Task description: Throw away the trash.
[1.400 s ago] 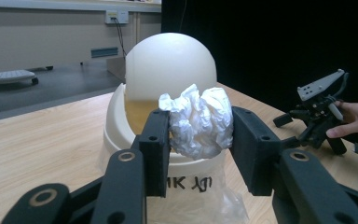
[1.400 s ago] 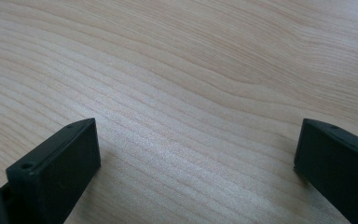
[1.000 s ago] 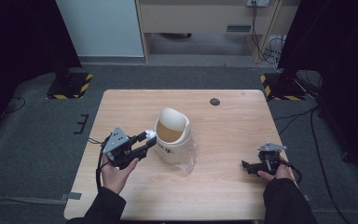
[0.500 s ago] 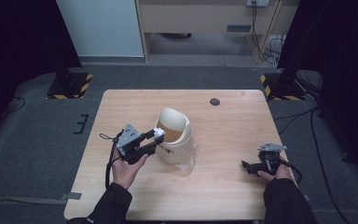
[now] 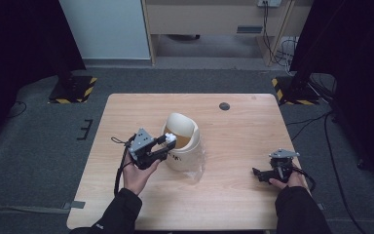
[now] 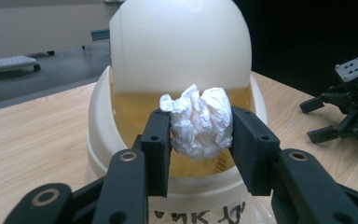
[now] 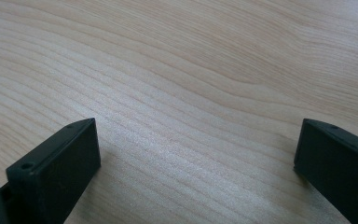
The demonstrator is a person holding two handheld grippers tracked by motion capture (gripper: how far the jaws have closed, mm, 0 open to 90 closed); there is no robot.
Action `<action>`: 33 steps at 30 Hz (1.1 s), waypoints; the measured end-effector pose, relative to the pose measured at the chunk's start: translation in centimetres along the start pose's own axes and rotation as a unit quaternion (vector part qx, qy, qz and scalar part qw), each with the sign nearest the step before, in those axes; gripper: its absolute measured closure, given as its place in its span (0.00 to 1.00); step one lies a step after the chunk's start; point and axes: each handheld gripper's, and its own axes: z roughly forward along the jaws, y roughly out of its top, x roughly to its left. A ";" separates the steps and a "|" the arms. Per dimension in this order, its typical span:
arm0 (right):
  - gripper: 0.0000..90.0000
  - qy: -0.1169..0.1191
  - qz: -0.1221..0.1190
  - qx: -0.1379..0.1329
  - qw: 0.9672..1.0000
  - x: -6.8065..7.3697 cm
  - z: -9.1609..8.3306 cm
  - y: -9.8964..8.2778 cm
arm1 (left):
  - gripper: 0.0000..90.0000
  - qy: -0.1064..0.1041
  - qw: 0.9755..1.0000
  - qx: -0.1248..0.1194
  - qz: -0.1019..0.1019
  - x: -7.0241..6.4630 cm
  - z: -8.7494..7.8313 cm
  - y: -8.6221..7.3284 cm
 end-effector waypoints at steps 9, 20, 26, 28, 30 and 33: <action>0.01 0.000 0.000 0.000 1.000 0.0 0.0 0.0 | 0.66 0.001 1.000 0.011 -0.002 0.2 0.9 -0.2; 0.00 0.000 0.000 0.000 1.000 0.0 0.0 0.0 | 0.64 -0.002 1.000 0.014 -0.005 0.3 1.5 -0.3; 0.01 -0.001 0.000 0.000 1.000 0.0 0.0 0.0 | 0.59 -0.003 1.000 0.014 -0.006 0.1 1.6 -0.3; 0.00 0.000 -0.001 0.000 1.000 0.0 0.0 0.0 | 0.58 -0.003 1.000 0.015 -0.004 0.1 1.6 -0.3; 0.01 0.000 0.000 0.000 1.000 0.0 0.0 0.0 | 0.56 -0.003 1.000 0.017 -0.003 -0.1 1.5 -0.3; 0.00 0.000 0.000 0.000 1.000 0.0 0.0 0.0 | 0.55 -0.002 1.000 0.015 -0.002 -0.2 1.3 -0.2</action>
